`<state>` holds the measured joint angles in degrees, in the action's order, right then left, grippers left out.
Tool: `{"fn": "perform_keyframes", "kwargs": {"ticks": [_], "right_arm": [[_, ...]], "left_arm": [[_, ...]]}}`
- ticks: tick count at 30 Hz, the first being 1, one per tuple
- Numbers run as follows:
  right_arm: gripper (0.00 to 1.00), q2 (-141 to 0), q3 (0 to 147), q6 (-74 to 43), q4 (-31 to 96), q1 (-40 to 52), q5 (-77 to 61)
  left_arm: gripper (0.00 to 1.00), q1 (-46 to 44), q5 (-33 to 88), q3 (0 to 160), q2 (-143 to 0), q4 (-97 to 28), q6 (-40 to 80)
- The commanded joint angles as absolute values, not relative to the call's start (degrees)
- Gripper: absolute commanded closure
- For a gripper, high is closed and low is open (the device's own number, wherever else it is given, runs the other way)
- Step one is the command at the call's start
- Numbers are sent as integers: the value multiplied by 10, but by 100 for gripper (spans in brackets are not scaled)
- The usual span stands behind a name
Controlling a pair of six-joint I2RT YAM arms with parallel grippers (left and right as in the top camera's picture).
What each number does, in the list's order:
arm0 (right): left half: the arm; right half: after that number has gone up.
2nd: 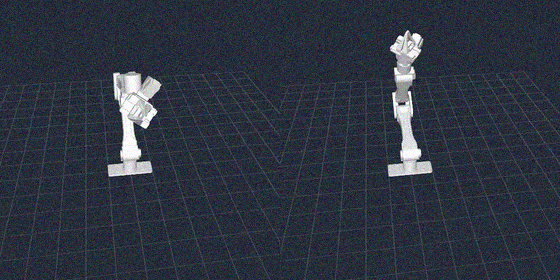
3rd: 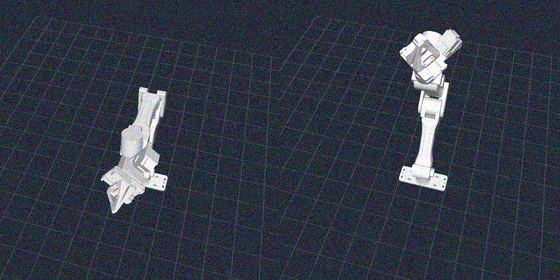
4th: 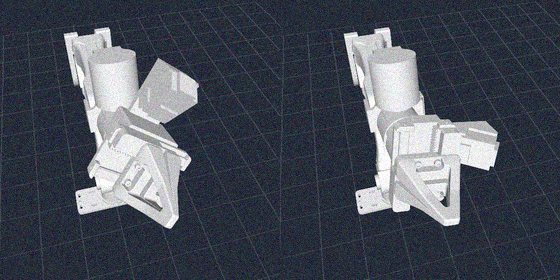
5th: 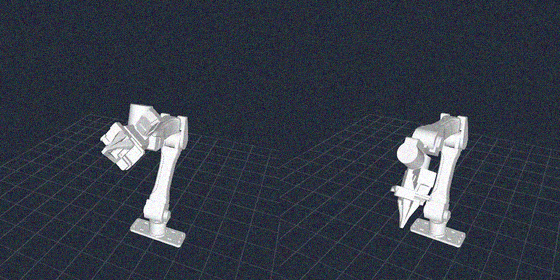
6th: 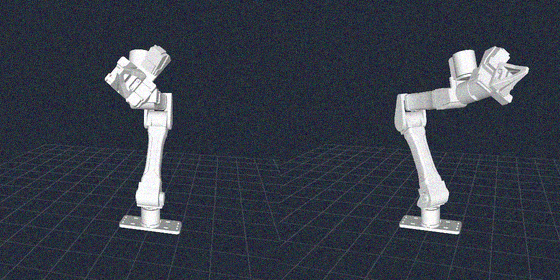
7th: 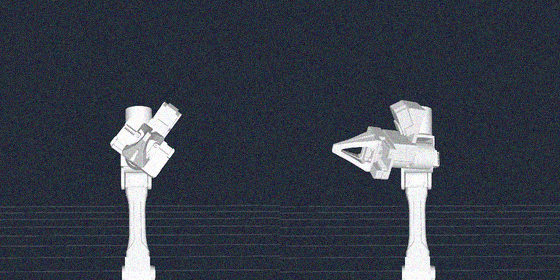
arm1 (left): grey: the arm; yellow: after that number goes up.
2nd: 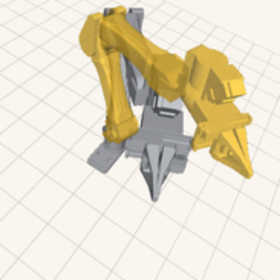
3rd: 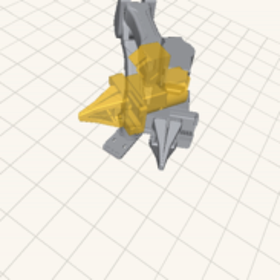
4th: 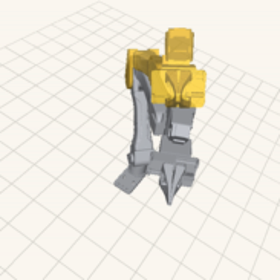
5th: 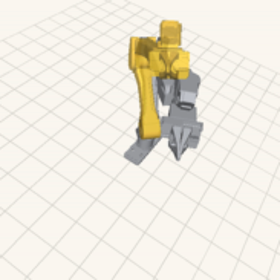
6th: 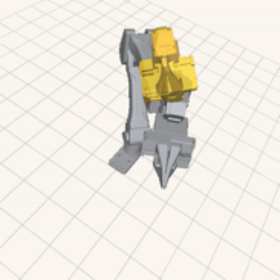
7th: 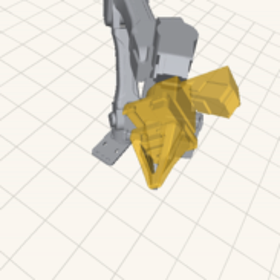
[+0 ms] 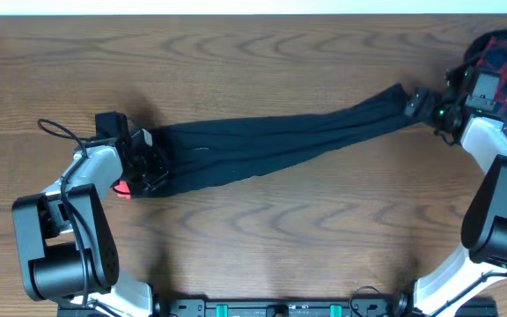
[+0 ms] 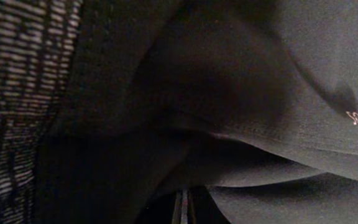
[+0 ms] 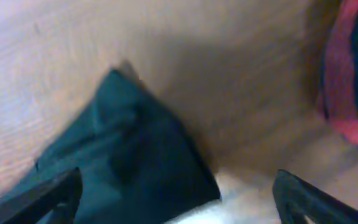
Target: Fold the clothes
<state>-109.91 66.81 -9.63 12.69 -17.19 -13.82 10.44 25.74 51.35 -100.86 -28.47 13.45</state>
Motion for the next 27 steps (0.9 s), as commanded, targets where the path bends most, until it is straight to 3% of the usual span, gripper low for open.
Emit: {"fn": "perform_keyframes", "kwargs": {"ticks": [1, 4, 7, 9, 27], "right_arm": [[14, -1102, 675, -57, 145, -201, -207], [35, -1101, 675, -57, 163, -230, -253], [70, -1101, 675, -57, 178, -253, -283], [80, -1101, 675, -53, 189, -260, -289], [84, -1117, 675, -50, 165, -184, -211]], "left_arm": [[93, 103, 188, 494, -1042, -279, 127], [93, 103, 188, 494, -1042, -279, 127], [94, 103, 188, 494, -1042, -279, 127], [93, 103, 188, 494, -1042, -279, 127], [93, 103, 188, 494, -1042, -279, 127]]}}
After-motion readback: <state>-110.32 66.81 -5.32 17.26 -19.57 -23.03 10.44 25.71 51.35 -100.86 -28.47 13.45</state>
